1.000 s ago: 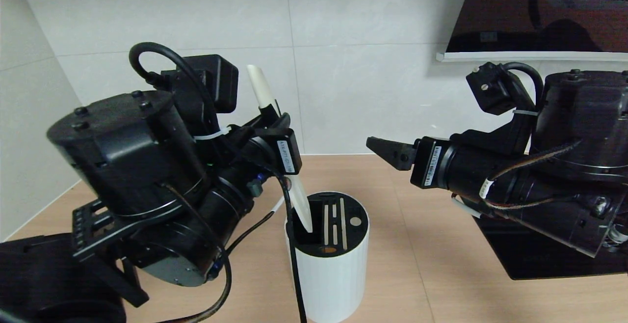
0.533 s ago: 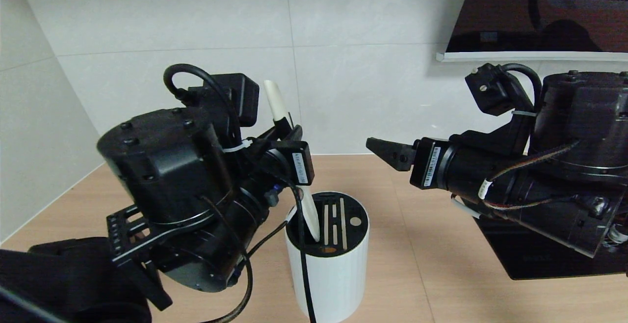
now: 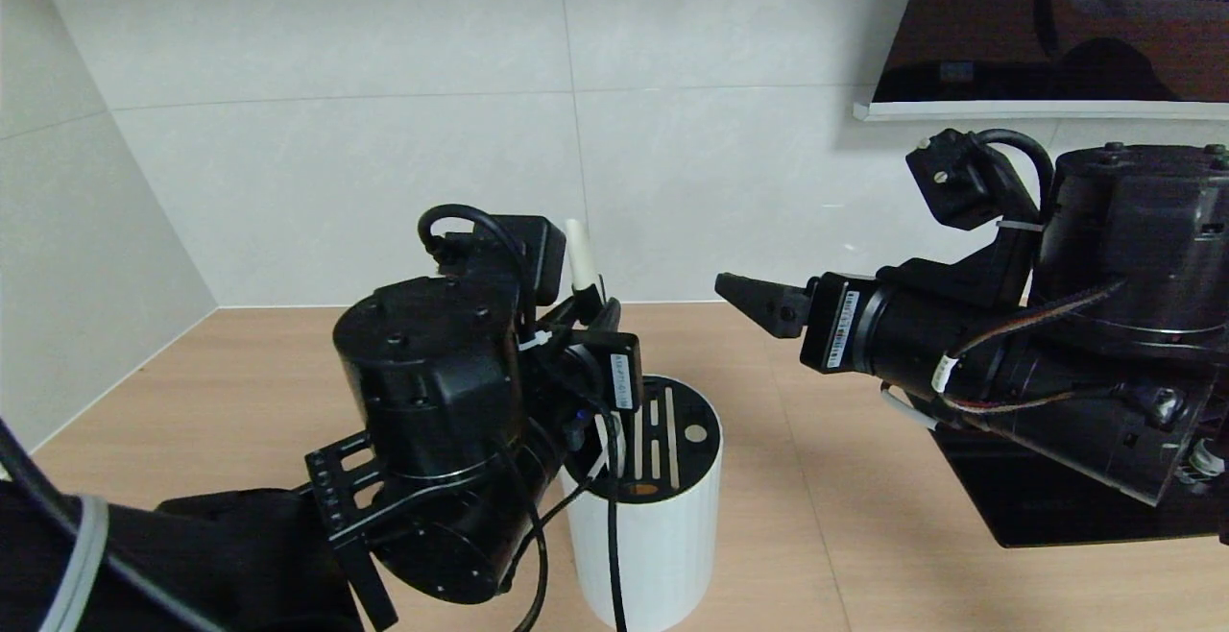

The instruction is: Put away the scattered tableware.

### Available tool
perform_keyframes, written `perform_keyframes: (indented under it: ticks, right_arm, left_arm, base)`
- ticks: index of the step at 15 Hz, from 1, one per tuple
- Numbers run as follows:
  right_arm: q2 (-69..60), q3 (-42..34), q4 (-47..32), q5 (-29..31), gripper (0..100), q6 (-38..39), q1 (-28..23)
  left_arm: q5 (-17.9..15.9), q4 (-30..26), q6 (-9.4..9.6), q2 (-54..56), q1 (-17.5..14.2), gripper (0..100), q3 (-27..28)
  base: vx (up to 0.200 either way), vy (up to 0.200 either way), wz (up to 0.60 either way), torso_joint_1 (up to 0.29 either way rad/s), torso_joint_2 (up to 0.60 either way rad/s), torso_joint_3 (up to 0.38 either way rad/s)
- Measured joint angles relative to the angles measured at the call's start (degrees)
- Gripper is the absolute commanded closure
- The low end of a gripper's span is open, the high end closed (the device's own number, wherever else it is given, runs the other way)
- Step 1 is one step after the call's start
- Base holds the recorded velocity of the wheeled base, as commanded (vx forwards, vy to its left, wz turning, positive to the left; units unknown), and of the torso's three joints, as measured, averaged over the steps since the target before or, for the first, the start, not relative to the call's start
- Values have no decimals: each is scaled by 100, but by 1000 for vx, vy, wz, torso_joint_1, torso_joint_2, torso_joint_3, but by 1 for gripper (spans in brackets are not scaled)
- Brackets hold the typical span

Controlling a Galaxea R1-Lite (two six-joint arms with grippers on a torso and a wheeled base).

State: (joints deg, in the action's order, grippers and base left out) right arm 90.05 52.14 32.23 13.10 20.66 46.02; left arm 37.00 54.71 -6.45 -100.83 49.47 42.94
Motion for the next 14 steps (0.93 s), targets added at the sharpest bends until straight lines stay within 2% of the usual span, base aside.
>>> perform_keyframes:
  ticks: [5, 8, 14]
  right_arm:
    - [5, -7, 0, 0, 0, 0, 0]
    - [5, -10, 0, 0, 0, 0, 1]
    - [5, -10, 0, -2, 0, 0, 1]
  left_arm:
    - [-5, 0, -1, -223, 45, 100, -173]
    - [-9, 2, -162, -416, 85, 100, -204]
    - [-24, -13, -182, -595, 116, 100, -297]
  base:
    - [0, 0, 0, 0, 0, 0]
    - [0, 0, 0, 0, 0, 0]
    - [0, 0, 0, 0, 0, 0]
